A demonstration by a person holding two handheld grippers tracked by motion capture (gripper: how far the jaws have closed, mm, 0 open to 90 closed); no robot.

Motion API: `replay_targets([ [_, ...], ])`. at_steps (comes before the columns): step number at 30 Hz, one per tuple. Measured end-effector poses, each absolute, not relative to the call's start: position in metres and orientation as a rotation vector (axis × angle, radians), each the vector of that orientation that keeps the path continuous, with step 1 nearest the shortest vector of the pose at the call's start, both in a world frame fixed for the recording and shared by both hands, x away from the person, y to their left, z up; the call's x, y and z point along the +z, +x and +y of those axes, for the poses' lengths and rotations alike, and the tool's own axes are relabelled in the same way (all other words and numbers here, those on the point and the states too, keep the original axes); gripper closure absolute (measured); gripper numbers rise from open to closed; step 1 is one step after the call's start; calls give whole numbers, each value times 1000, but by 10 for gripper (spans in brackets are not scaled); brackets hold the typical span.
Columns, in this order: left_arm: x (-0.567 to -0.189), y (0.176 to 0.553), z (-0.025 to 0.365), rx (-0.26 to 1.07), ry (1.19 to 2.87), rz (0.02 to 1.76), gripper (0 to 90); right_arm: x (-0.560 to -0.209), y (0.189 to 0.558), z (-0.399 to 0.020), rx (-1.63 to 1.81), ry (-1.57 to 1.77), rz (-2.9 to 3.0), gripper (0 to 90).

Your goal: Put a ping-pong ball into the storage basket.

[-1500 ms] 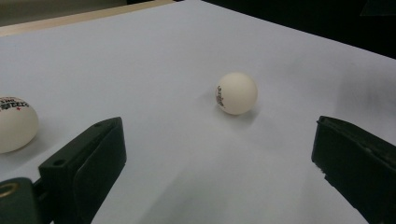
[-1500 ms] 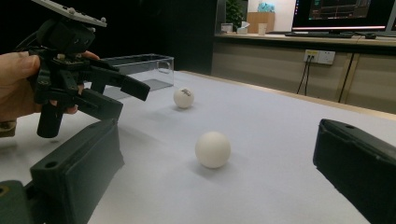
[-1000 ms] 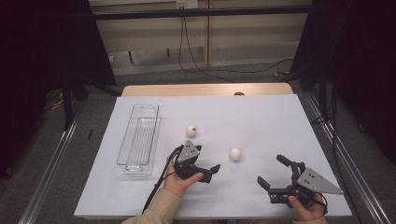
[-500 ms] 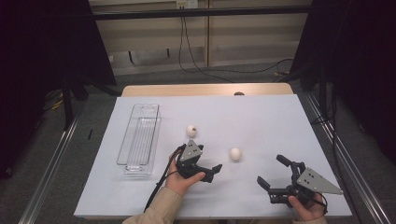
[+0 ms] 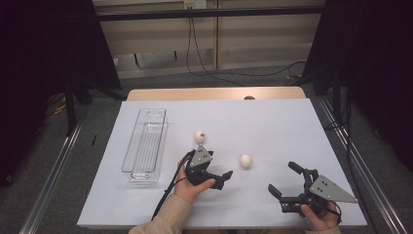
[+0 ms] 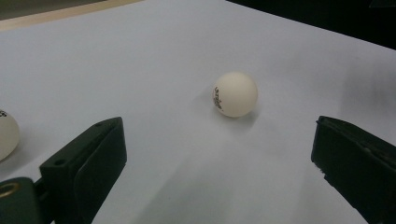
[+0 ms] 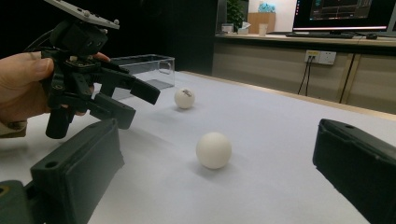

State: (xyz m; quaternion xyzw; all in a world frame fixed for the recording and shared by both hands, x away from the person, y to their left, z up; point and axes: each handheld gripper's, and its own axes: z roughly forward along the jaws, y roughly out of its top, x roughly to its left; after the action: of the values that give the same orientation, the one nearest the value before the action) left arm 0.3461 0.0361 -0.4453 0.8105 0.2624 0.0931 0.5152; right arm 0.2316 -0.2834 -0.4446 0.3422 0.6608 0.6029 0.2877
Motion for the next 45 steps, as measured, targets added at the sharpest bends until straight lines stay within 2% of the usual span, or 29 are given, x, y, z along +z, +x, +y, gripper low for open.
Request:
replay_targets([
  [45, -448, 352, 15, 185, 1997, 642, 28, -445, 232, -283, 1613, 915, 1768, 6],
])
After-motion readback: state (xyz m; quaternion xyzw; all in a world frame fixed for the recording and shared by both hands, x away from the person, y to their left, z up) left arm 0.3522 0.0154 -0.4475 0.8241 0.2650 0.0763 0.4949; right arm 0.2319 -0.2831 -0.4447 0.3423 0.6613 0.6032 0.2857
